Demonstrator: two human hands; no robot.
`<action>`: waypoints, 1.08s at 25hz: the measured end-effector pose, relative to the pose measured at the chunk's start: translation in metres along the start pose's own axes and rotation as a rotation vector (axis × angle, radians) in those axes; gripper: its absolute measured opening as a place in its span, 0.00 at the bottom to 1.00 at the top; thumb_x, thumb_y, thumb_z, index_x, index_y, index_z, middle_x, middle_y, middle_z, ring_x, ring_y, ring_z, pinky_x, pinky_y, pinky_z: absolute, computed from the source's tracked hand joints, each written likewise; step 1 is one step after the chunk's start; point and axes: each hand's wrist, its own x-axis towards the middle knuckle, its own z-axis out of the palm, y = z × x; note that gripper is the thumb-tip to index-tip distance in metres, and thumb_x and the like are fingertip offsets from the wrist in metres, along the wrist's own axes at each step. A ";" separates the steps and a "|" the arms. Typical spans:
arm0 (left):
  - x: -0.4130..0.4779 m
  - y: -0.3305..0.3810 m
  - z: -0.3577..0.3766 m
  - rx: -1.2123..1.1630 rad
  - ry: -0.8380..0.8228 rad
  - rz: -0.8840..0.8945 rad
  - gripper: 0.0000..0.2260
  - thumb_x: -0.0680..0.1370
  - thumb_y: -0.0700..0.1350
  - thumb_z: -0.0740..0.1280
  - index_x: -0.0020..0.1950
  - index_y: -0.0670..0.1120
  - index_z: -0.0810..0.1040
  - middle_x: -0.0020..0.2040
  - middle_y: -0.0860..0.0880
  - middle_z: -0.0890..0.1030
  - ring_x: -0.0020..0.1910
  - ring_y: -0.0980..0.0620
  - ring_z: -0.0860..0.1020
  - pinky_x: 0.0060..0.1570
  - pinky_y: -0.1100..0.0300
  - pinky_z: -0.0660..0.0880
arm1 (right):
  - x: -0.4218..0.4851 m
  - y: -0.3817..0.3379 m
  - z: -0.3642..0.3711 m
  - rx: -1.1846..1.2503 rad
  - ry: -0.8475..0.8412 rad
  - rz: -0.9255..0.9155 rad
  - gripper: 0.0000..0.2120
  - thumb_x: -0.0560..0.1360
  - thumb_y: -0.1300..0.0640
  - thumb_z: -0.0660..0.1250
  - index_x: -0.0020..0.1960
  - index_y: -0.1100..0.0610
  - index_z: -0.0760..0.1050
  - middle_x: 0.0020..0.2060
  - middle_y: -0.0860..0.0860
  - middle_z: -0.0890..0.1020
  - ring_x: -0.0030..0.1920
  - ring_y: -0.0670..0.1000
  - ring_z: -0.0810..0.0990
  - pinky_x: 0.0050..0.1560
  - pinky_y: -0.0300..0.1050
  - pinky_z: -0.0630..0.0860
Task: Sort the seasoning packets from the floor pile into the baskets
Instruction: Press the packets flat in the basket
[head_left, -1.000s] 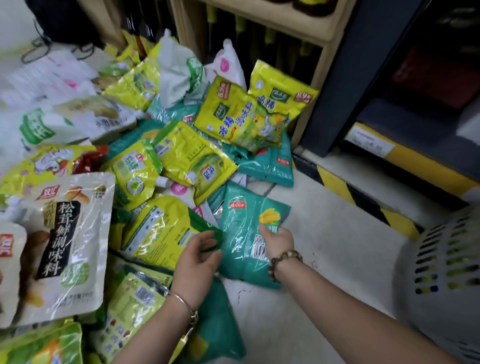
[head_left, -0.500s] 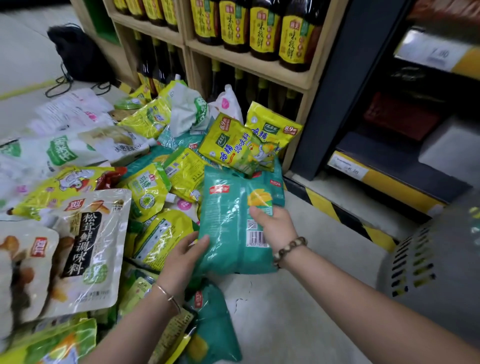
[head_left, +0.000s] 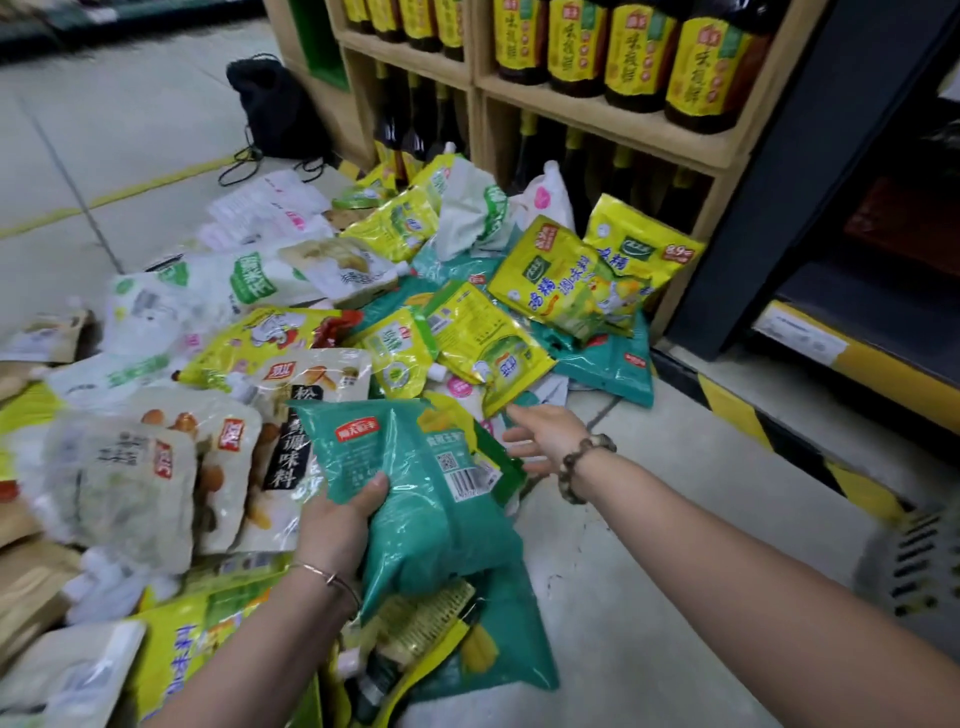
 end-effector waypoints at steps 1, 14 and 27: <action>0.000 0.001 -0.008 0.014 0.026 0.027 0.03 0.75 0.34 0.66 0.46 0.40 0.79 0.40 0.44 0.82 0.32 0.47 0.80 0.32 0.56 0.77 | 0.007 0.002 0.002 -0.058 0.044 -0.004 0.13 0.76 0.50 0.65 0.52 0.59 0.75 0.59 0.60 0.78 0.56 0.56 0.79 0.57 0.52 0.75; -0.015 0.006 -0.050 0.067 -0.011 0.069 0.05 0.75 0.33 0.64 0.45 0.41 0.78 0.33 0.48 0.84 0.30 0.50 0.82 0.28 0.58 0.78 | 0.043 0.000 0.066 -0.860 0.143 -0.017 0.42 0.65 0.33 0.69 0.69 0.57 0.66 0.65 0.56 0.73 0.62 0.58 0.73 0.55 0.50 0.73; -0.006 0.009 -0.034 -0.042 -0.099 -0.016 0.04 0.77 0.36 0.64 0.47 0.43 0.76 0.33 0.46 0.84 0.28 0.48 0.82 0.24 0.57 0.77 | -0.005 -0.029 -0.010 -0.586 0.259 -0.268 0.19 0.74 0.52 0.68 0.32 0.57 0.63 0.30 0.53 0.68 0.31 0.51 0.67 0.33 0.43 0.61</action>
